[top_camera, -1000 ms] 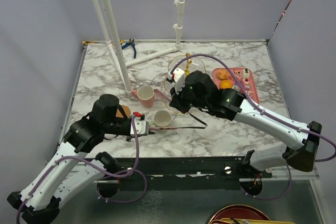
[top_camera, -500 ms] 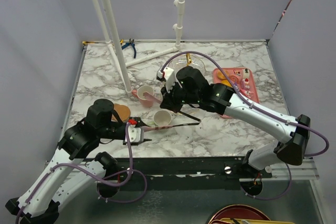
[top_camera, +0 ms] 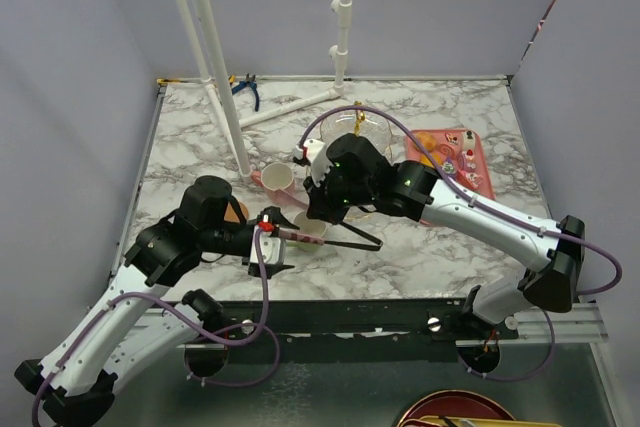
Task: Serve the afternoon tea
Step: Pick up the clamp from the center of the board.
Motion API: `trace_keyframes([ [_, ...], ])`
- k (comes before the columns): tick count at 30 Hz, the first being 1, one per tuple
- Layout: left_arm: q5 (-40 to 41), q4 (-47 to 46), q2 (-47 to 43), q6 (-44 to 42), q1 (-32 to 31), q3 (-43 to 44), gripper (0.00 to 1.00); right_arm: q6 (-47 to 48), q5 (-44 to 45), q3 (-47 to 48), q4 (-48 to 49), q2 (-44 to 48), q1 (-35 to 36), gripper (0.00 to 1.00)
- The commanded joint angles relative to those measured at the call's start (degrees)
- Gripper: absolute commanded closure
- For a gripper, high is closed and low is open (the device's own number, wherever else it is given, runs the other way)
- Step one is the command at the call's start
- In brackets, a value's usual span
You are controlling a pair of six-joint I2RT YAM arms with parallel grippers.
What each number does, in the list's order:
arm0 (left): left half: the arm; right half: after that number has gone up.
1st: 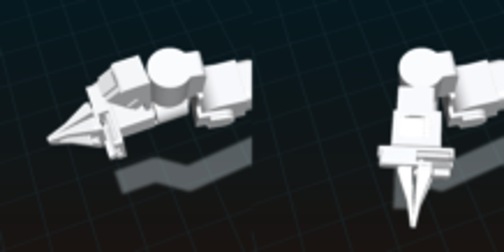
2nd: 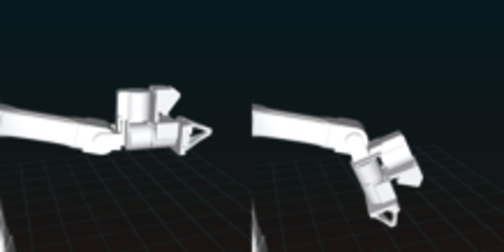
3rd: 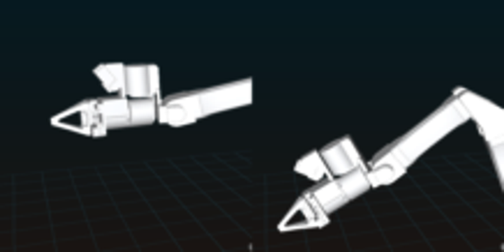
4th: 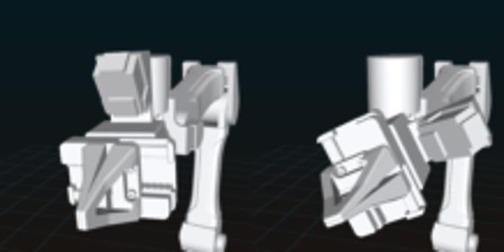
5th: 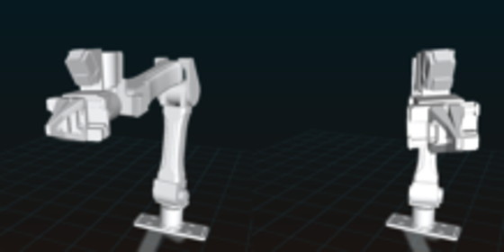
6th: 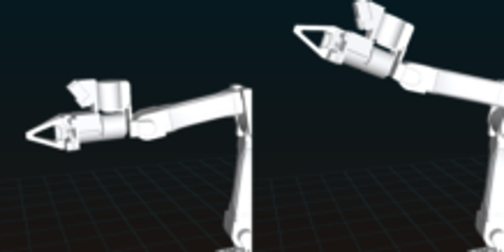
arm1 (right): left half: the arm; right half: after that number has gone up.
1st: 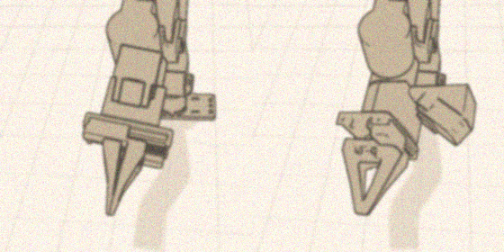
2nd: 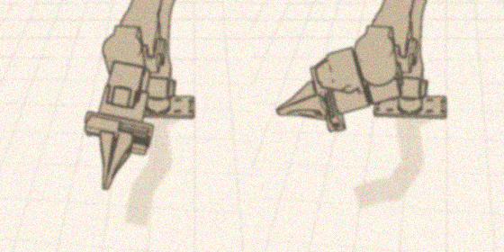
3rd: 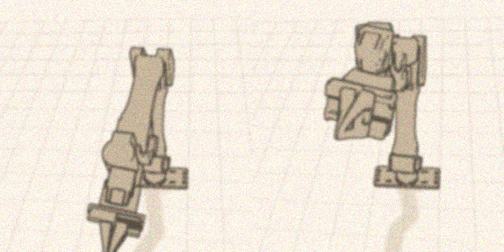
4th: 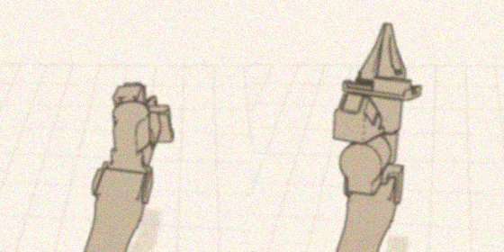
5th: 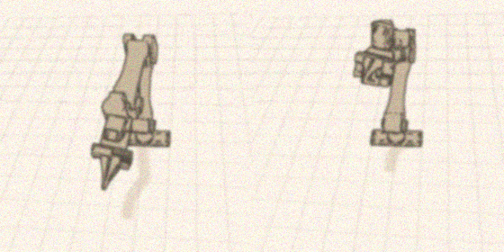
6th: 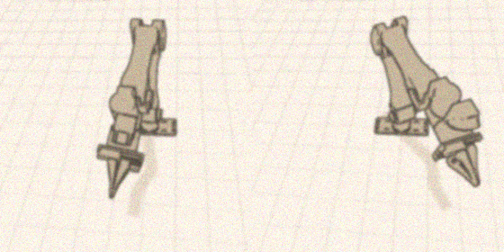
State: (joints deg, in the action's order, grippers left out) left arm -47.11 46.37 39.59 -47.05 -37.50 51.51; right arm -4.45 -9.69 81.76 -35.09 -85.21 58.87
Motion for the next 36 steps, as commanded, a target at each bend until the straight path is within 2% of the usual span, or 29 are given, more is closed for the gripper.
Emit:
trace_keyframes([
  [1, -0.78, 0.72, 1.53, -1.22, -0.3, 3.97, 0.28, 1.03, 3.57, 3.4, -5.05, -0.67, 2.1, 1.0],
  [10, -0.82, 1.83, 2.87, -0.53, -0.32, 3.2, 0.35, 3.08, 11.0, 9.3, -10.45, -3.97, 7.06, 1.0],
  [13, -0.38, 1.96, 3.41, -0.67, -0.3, 3.24, 0.41, 3.68, 13.64, 11.07, -12.26, -5.13, 8.72, 0.99],
  [14, -0.54, 2.93, 4.09, -0.77, -0.29, 3.6, 0.52, 3.92, 15.65, 11.41, -13.07, -5.72, 9.59, 0.99],
  [16, -0.69, 4.03, 4.45, -1.62, -0.29, 3.76, 0.61, 3.94, 16.47, 11.91, -13.76, -6.1, 10.32, 1.0],
  [20, -0.67, 5.85, 4.7, -4.3, -0.3, 3.33, 0.88, 6.0, 16.33, 13.09, -13.82, -5.77, 11.3, 0.98],
  [22, -0.56, 5.96, 4.56, -4.82, -0.31, 2.81, 0.96, 6.04, 16.31, 14.15, -14.14, -5.69, 11.6, 0.94],
  [24, -0.65, 5.96, 4.4, -5.21, -0.34, 2.2, 1.0, 6.1, 15.93, 15.07, -14.46, -5.6, 11.78, 0.79],
  [30, -3.28, 5.02, 4.54, -4.44, -0.33, -0.14, 1.0, 4.94, 15.23, 14.02, -11.07, -1.59, 11.79, 0.07],
  [31, -3.83, 3.81, 4.39, -2.94, -0.3, -0.88, 1.0, 4.85, 15.22, 14.07, -10.63, -0.68, 11.79, 0.01],
  [36, -7.5, -12.27, 1.42, 13.24, -0.29, -6.26, 1.0, 5.09, 12.74, 13.37, -7.96, 4.78, 11.79, 0.0],
])
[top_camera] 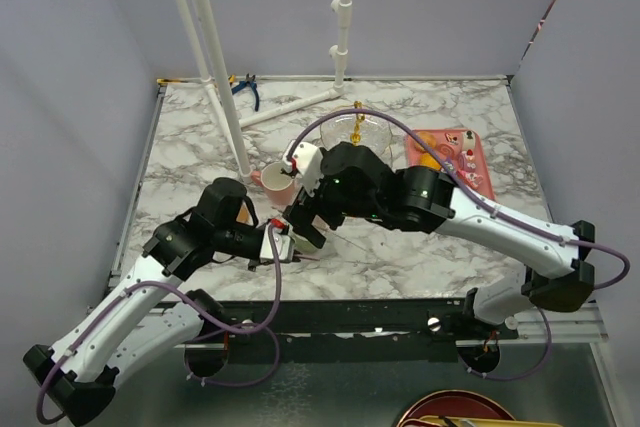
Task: Serve the afternoon tea
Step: Pick up the clamp from the center of the board.
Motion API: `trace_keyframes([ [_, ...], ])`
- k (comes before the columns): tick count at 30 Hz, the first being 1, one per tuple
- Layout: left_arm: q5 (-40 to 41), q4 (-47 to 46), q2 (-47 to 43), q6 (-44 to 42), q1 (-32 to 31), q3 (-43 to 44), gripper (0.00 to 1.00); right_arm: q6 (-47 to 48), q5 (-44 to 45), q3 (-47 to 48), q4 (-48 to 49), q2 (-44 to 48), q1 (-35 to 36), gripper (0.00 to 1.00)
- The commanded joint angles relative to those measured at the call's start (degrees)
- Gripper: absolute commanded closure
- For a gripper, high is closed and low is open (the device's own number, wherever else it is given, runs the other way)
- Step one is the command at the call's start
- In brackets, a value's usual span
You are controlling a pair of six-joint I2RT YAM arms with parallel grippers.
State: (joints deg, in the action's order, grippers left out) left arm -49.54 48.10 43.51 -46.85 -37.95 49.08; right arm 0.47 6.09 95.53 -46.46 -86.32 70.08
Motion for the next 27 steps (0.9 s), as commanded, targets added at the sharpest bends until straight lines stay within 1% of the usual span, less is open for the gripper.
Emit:
trace_keyframes([
  [1, -5.09, -18.33, -3.33, 17.58, 0.16, -4.81, 1.0, 0.38, -3.83, -1.41, 4.6, 7.59, 0.58, 0.0],
  [3, -4.71, -25.04, -4.57, 24.5, 0.17, -6.15, 1.0, 0.43, -4.61, -4.16, 7.14, 11.41, 0.58, 0.0],
  [6, -2.82, -31.56, -5.76, 31.93, 0.17, -6.87, 1.0, -0.26, -3.12, -7.84, 11.03, 17.92, 0.58, 0.0],
  [10, 2.52, -41.48, -8.56, 47.28, 0.18, -9.84, 1.0, -2.86, -5.64, -12.12, 15.91, 24.56, 0.58, 0.0],
  [12, 4.59, -43.67, -10.17, 51.68, 0.23, -10.8, 1.0, -2.43, -7.24, -13.73, 16.45, 26.04, 0.58, 0.0],
  [16, 7.09, -44.06, -10.41, 52.55, 0.38, -9.59, 1.0, -2.23, -8.77, -11.46, 11.73, 24.45, 0.57, 0.0],
  [18, 8.27, -45.04, -10.04, 52.58, 0.49, -8.19, 1.0, -3.51, -11.76, -11.37, 10.9, 24.88, 0.58, 0.0],
  [20, 8.47, -45.7, -9.31, 51.95, 0.61, -5.98, 1.0, -5.91, -15.35, -14.43, 12.62, 27.1, 0.58, 0.0],
  [22, 7.9, -45.02, -8.28, 49.57, 0.6, -2.55, 1.0, -8.37, -17.49, -19.53, 14.74, 29.57, 0.54, 0.0],
  [24, 7.58, -44.51, -7.1, 48.77, 0.6, 0.26, 1.0, -9.59, -17.88, -22.76, 15.47, 31.16, 0.58, 0.0],
  [27, 6.04, -44.4, -5.74, 49.22, 0.6, 1.75, 1.0, -8.86, -18.39, -24.33, 15.15, 31.56, 0.58, 0.0],
])
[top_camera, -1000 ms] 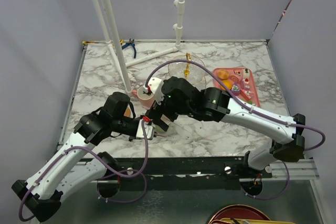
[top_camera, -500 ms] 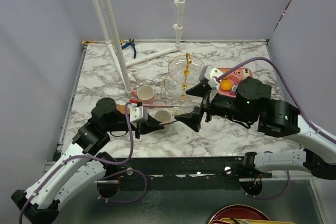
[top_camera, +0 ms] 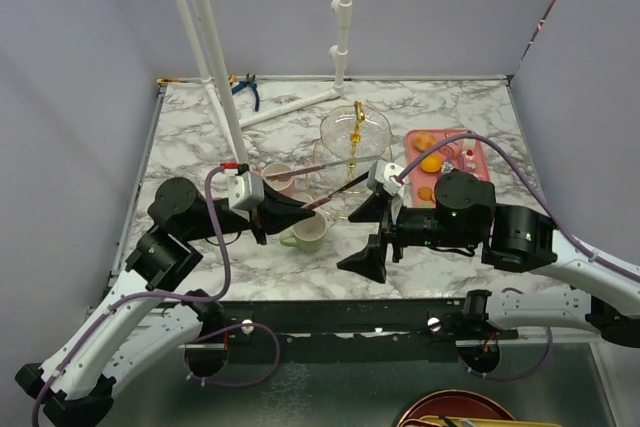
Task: Serve the afternoon tea
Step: Pick up the clamp from the center of the board.
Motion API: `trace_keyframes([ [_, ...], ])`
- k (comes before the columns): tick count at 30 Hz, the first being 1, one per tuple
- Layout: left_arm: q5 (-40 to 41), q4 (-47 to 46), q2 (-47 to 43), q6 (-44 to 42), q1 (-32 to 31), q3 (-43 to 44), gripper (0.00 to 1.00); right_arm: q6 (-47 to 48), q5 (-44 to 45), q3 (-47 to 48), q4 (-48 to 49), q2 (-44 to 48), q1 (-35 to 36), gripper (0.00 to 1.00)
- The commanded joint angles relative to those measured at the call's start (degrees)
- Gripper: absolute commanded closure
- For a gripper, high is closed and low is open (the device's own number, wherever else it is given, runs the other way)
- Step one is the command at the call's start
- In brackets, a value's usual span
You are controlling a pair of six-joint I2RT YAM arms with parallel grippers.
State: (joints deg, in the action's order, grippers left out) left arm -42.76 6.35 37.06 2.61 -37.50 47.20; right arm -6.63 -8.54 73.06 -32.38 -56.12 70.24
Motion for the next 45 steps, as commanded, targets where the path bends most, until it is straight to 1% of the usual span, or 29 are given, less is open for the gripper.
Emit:
trace_keyframes([
  [1, -1.08, -2.87, 0.92, -0.24, 0.14, 3.78, 1.0, -1.12, -4.13, -2.44, 1.24, 1.43, 0.43, 0.0],
  [2, -1.4, -3.29, 1.21, -0.13, 0.14, 3.86, 1.0, -0.62, -3.85, -3.1, 2.16, 1.61, 0.43, 0.0],
  [5, -4.97, -5.33, 1.8, 0.84, 0.14, 4.8, 1.0, 1.01, 1.83, -6.07, 6.59, 3.0, 0.43, 0.0],
  [6, -6.65, -5.72, 2.05, 1.33, 0.14, 5.28, 1.0, 2.53, 4.22, -7.63, 9.56, 3.9, 0.43, 0.0],
  [9, -11.26, -5.91, 2.85, 2.34, 0.14, 6.53, 1.0, 7.9, 6.32, -10.52, 18.64, 5.23, 0.43, 0.0],
  [11, -13.32, -5.91, 2.99, 2.68, 0.19, 7.28, 1.0, 11.87, 6.38, -9.68, 20.89, 4.25, 0.43, 0.0],
  [15, -15.8, -5.73, 2.81, 3.35, 0.14, 7.91, 1.0, 17.57, 6.01, -5.79, 21.07, 1.06, 0.34, 0.0],
  [18, -16.65, -5.69, 2.57, 3.29, 0.14, 7.73, 1.0, 18.14, 4.98, -6.15, 24.65, 1.28, 0.29, 0.0],
  [22, -17.37, -5.76, 2.53, 3.95, 0.15, 8.23, 1.0, 16.85, 5.04, -11.7, 35.32, 4.29, -0.03, 0.0],
  [25, -18.47, -5.9, 3.2, 6.3, 0.14, 9.74, 1.0, 14.04, 4.6, -14.19, 40.75, 4.58, -0.1, 0.0],
  [27, -18.42, -5.91, 3.56, 6.71, 0.14, 11.13, 1.0, 12.9, 4.45, -16.58, 45.3, 5.01, -0.1, 0.0],
  [29, -18.9, -6.14, 3.99, 6.83, 0.1, 11.94, 1.0, 12.78, 3.73, -16.9, 48.42, 4.34, -0.19, 0.0],
  [31, -19.6, -7.19, 4.28, 7.05, 0.05, 12.33, 1.0, 13.19, 1.58, -13.82, 47.23, 1.7, -0.26, 0.0],
  [34, -21.22, -7.84, 4.68, 7.01, 0.05, 12.81, 1.0, 12.35, -3.12, -7.87, 42.09, -2.63, -0.19, 0.0],
  [39, -21.78, -7.84, 4.31, 7.28, 0.04, 12.93, 1.0, 12.07, -3.04, -8.92, 46.13, -0.92, -0.24, 0.0],
  [45, -22.65, -8.06, 4.81, 7.01, -0.03, 12.91, 1.0, 11.78, -8.33, -5.69, 43.93, -2.86, -0.19, 0.0],
])
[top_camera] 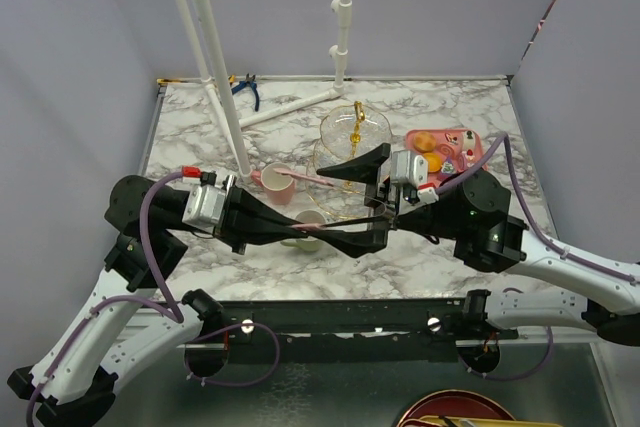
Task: Serve the afternoon tea
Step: Pick up the clamp from the center of the board.
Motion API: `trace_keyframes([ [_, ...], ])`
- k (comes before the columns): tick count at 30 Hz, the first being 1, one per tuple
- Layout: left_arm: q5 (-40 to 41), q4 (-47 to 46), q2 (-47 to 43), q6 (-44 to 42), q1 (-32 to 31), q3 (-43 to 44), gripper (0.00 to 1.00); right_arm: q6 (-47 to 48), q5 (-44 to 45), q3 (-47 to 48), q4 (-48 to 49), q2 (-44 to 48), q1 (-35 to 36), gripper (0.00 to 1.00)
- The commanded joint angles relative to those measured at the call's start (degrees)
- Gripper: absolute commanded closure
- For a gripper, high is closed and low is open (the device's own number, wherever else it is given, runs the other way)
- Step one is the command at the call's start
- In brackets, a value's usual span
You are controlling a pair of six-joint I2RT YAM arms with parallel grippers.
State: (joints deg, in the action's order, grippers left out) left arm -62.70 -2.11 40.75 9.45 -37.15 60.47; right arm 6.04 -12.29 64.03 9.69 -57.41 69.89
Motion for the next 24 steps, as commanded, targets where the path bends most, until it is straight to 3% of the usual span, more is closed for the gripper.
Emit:
trace_keyframes([
  [1, -2.66, 0.36, 1.21, 0.09, -0.34, -0.27, 1.0, -1.08, -5.49, 3.83, 1.25, -1.72, 0.11, 0.0],
  [11, 0.36, -0.29, 1.57, -1.6, -0.38, -1.54, 1.0, -1.64, -7.8, 4.74, 0.49, 0.31, 0.16, 0.0],
  [17, 9.92, -2.33, 1.48, -1.26, -0.36, -3.03, 1.0, -2.57, -7.5, 4.58, -0.27, 1.13, 0.16, 0.0],
  [24, 12.9, -5.2, 2.07, 1.66, -0.38, -2.56, 1.0, -2.02, -6.3, 4.88, -2.2, 3.03, 0.16, 0.0],
])
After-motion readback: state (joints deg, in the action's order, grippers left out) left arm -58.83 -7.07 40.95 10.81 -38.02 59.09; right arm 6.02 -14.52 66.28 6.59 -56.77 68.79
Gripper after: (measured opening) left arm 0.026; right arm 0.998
